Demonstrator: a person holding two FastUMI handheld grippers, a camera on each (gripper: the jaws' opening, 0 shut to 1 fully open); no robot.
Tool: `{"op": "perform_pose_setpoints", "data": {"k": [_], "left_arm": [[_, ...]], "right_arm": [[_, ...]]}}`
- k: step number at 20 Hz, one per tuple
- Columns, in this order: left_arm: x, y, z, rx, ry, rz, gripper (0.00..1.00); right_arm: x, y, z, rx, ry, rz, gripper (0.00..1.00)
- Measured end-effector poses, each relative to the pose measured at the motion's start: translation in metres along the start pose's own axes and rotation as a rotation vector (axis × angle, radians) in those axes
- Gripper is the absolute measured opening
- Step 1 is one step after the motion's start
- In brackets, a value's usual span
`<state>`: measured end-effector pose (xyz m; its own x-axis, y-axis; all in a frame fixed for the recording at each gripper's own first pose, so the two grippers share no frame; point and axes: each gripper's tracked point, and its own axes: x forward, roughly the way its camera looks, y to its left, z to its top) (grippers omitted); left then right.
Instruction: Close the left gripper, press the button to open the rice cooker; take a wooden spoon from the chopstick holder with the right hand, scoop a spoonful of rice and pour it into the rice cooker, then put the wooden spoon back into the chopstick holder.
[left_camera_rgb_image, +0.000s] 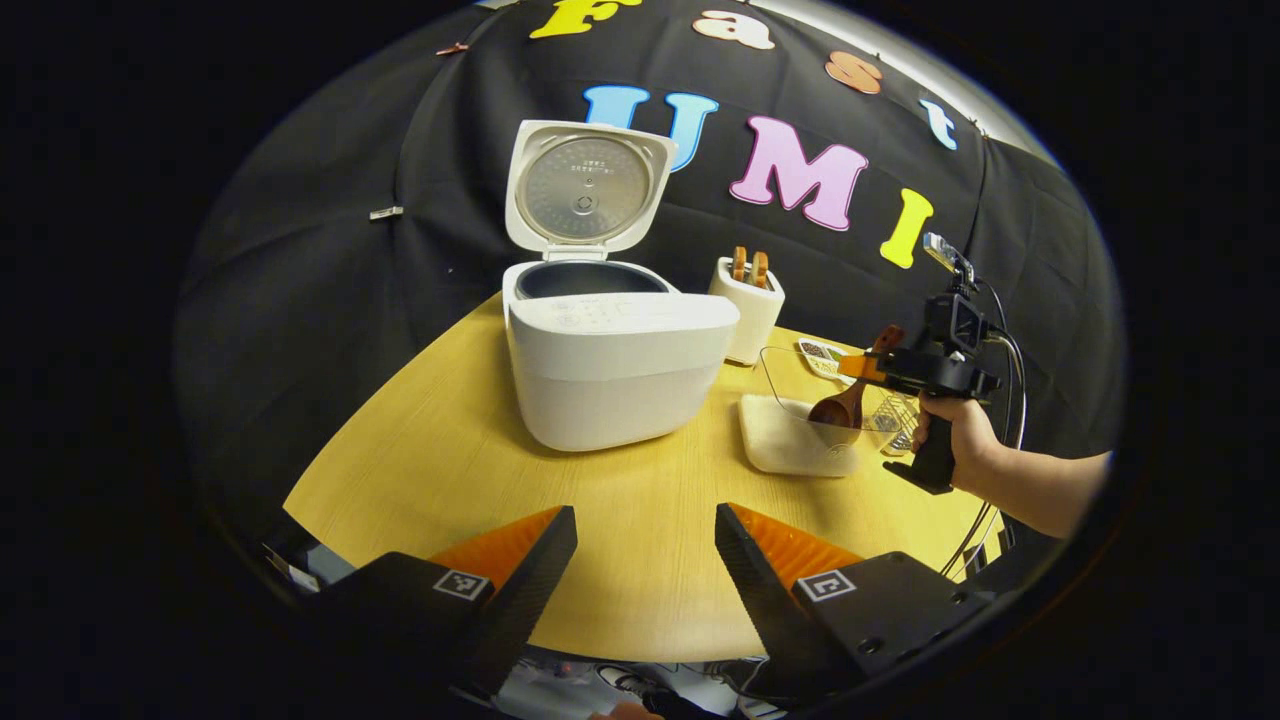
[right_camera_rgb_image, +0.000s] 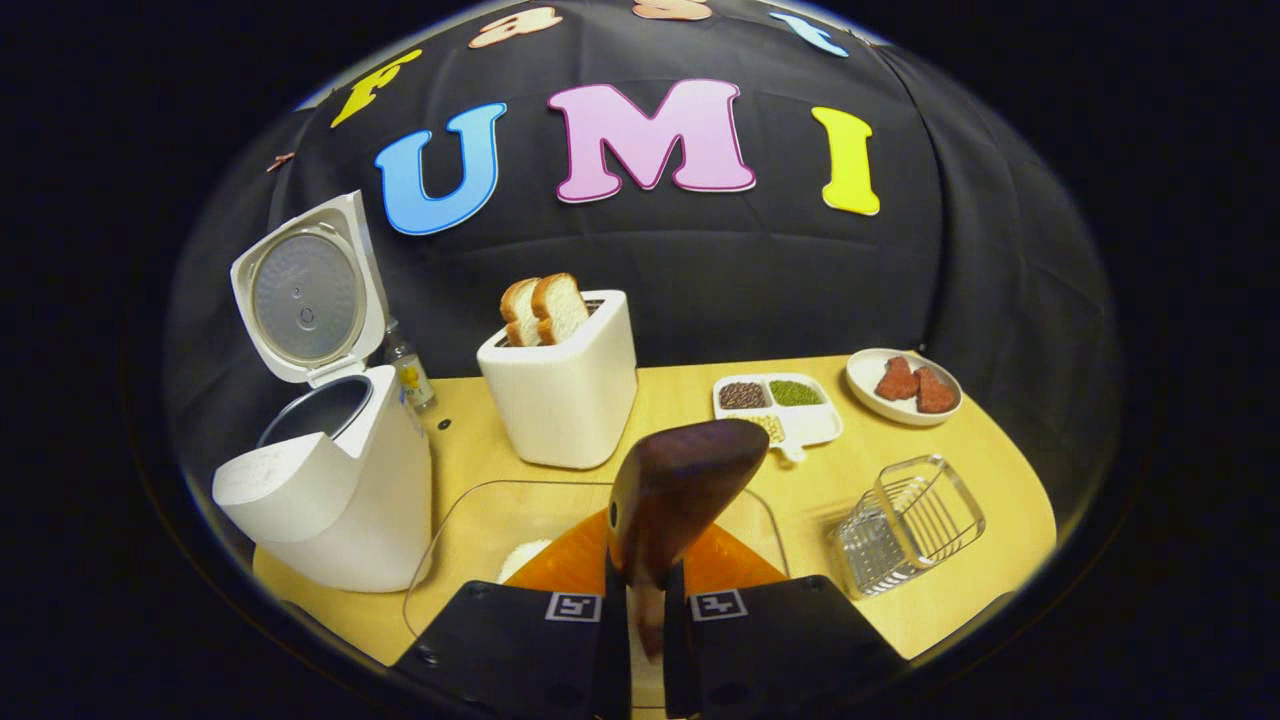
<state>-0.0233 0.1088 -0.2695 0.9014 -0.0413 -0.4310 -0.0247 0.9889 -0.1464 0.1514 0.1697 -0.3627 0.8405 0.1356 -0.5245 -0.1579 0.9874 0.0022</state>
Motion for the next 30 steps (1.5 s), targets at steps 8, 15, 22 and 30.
{"op": "perform_pose_setpoints", "data": {"k": [8, 15, 22, 30], "left_arm": [[-0.002, 0.013, -0.006, -0.099, 0.014, 0.020, 0.96], [-0.008, 0.007, -0.001, -0.079, 0.009, 0.006, 0.96], [-0.012, 0.012, 0.025, -0.042, -0.042, 0.006, 0.96], [-0.020, 0.013, 0.038, 0.001, -0.080, -0.004, 0.96]], "right_arm": [[-0.003, 0.041, -0.016, 0.187, 0.125, 0.057, 0.18], [0.001, 0.034, -0.017, 0.515, 0.245, 0.053, 0.18], [-0.018, 0.018, 0.008, 0.664, 0.237, 0.059, 0.17], [-0.044, -0.029, 0.040, 0.770, 0.185, -0.007, 0.17]]}}
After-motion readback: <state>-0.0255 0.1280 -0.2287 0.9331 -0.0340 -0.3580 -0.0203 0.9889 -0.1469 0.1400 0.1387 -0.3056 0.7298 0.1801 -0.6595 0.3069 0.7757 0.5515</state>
